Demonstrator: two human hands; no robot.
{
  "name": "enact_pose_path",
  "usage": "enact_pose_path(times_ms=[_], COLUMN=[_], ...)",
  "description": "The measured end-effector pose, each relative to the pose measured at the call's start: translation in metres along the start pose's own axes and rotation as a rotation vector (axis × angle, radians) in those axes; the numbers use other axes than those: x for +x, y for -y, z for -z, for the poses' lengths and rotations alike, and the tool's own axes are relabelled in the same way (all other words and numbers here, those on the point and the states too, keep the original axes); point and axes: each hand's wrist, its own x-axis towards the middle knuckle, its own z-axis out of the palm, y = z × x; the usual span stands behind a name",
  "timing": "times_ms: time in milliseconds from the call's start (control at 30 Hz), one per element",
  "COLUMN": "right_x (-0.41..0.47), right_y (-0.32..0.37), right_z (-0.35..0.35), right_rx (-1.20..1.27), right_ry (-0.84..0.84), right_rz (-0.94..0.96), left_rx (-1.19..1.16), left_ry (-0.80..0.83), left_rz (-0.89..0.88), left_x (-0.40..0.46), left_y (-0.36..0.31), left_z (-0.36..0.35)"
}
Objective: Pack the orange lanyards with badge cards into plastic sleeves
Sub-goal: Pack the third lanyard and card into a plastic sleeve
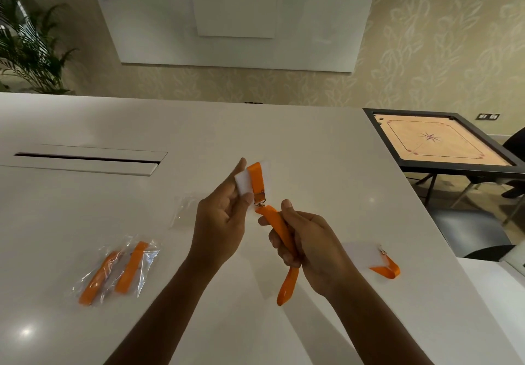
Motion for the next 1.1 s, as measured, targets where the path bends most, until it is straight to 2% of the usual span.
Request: enact_pose_path(times_ms=[300, 467, 700, 767, 867, 933, 1000, 1033, 1100], right_x=[-0.003, -0.002, 0.0, 0.001, 0.003, 0.004, 0.006, 0.006, 0.008], right_y=[0.01, 0.011, 0.007, 0.007, 0.006, 0.005, 0.004, 0.003, 0.002], right_z=[0.004, 0.004, 0.001, 0.001, 0.002, 0.003, 0.003, 0.002, 0.001], right_rx=[0.064, 0.059, 0.071, 0.078, 0.054, 0.021, -0.01, -0.029, -0.071], right_ry=[0.065, 0.064, 0.031, 0.038, 0.043, 0.044, 0.043, 0.042, 0.035], right_rz=[0.018, 0.045, 0.063, 0.076, 0.106, 0.119, 0.126, 0.129, 0.13], left_rx=[0.065, 0.097, 0.096, 0.086, 0.037, -0.133, -0.418, -0.512, -0.55], left_ry=[0.196, 0.275, 0.29, 0.212, 0.033, 0.03, 0.067, 0.084, 0.123], left_rz=[-0.3, -0.339, -0.362, -0.275, 0.043, 0.314, 0.545, 0.613, 0.619], left_x=[-0.006, -0.008, -0.003, -0.004, -0.006, -0.005, -0.003, -0.001, 0.002], left_y=[0.013, 0.025, 0.024, 0.019, 0.012, 0.007, 0.005, 0.005, 0.007], left_z=[-0.003, -0.003, 0.002, 0.001, 0.001, 0.003, 0.003, 0.004, 0.007])
